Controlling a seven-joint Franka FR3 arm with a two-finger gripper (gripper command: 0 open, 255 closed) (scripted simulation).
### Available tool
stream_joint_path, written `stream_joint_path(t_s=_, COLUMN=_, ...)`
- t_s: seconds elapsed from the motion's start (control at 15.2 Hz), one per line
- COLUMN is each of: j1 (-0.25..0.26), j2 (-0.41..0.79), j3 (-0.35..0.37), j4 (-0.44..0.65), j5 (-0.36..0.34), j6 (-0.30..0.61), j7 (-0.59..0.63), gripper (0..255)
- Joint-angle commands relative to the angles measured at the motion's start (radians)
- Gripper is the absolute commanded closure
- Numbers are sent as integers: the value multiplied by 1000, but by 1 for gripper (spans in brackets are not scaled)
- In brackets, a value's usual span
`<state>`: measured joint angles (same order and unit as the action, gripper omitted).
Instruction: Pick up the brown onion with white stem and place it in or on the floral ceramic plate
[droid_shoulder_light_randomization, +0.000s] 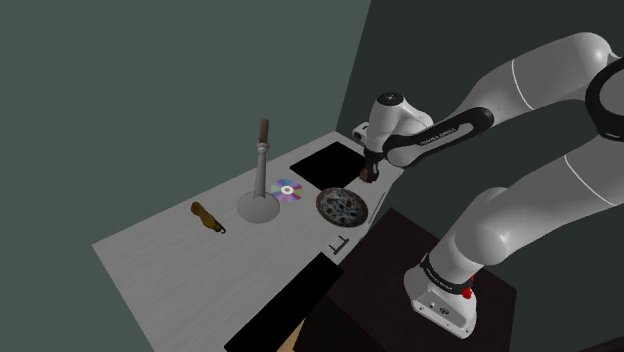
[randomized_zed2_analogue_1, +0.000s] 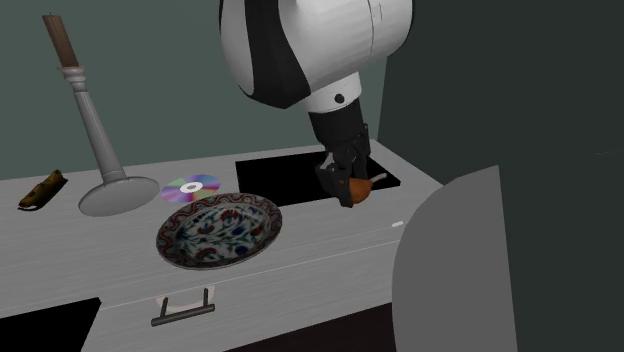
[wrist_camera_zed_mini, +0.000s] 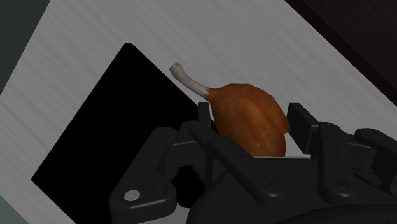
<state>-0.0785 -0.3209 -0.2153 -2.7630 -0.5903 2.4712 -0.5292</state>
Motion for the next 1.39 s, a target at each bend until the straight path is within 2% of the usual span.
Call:
stream_joint_path(t_s=0.0, j1=5, j2=-25, j3=0, j4=6, j5=14, j6=-30, j7=-16, gripper=255)
stream_joint_path(t_s=1.12, j1=39, j2=-195, j3=17, j4=106, j5=108, j6=-291, j7=-120, gripper=255)
stream_joint_path(t_s=1.32, j1=79, j2=-237, j3=81, j4=76, j5=145, j6=-328, j7=-50, gripper=255)
